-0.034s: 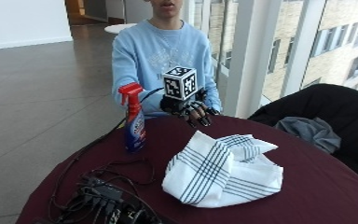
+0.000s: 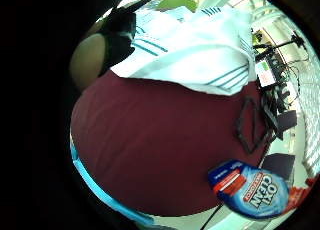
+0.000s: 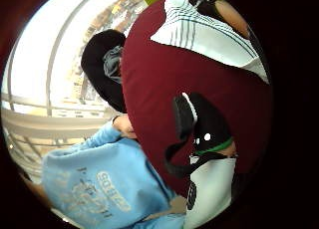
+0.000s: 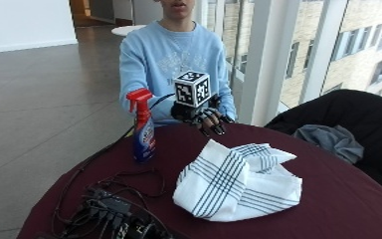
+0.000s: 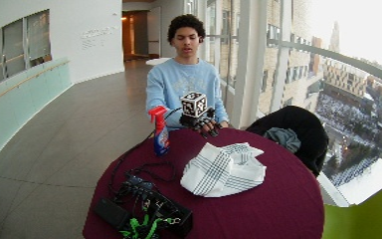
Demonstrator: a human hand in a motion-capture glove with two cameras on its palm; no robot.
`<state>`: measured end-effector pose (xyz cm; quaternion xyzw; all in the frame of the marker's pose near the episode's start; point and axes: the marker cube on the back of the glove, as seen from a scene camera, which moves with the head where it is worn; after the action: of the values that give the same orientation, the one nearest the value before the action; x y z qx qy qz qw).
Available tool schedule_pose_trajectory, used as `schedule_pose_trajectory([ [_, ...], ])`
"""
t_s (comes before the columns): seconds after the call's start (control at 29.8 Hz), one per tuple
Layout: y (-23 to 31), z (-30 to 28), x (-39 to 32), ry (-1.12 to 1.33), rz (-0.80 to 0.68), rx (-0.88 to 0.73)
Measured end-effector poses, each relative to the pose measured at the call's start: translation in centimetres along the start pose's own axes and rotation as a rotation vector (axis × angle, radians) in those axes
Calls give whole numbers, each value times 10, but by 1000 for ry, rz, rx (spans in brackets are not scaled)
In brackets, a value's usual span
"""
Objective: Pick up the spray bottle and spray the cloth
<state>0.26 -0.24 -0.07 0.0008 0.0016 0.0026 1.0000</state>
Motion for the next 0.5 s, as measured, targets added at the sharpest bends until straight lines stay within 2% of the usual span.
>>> schedule_pose_trajectory([
  [0.27,9,-1,5,-4,7,-9],
  [0.5,60,-2,4,-20,-7,36],
])
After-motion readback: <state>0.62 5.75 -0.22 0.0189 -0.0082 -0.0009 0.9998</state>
